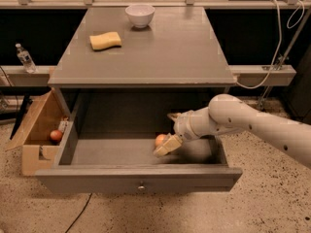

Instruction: Pick orange from top drawer and place on counter

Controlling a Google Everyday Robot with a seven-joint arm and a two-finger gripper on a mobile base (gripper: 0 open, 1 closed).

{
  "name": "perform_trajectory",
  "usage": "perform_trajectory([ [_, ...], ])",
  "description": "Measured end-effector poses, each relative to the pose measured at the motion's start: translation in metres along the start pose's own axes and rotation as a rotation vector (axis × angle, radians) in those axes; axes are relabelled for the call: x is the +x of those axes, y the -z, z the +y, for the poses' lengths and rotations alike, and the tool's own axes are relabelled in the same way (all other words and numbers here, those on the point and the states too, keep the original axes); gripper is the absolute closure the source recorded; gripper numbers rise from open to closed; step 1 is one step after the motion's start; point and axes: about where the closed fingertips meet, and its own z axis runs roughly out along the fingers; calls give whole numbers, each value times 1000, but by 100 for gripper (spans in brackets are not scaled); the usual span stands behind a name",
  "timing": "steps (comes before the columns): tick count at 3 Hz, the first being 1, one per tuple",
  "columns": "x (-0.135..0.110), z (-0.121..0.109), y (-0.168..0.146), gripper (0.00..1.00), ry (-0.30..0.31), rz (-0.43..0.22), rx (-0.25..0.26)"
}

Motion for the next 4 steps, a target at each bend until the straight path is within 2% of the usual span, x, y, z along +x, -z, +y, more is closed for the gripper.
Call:
perform_trajectory([
  [1, 3, 8, -7, 16, 4, -6, 4],
  [2, 8, 17, -15, 49, 2, -12, -5],
  [3, 11, 20, -16, 72, -2, -13, -11],
  [4, 11, 24, 5, 95, 19, -36, -8],
])
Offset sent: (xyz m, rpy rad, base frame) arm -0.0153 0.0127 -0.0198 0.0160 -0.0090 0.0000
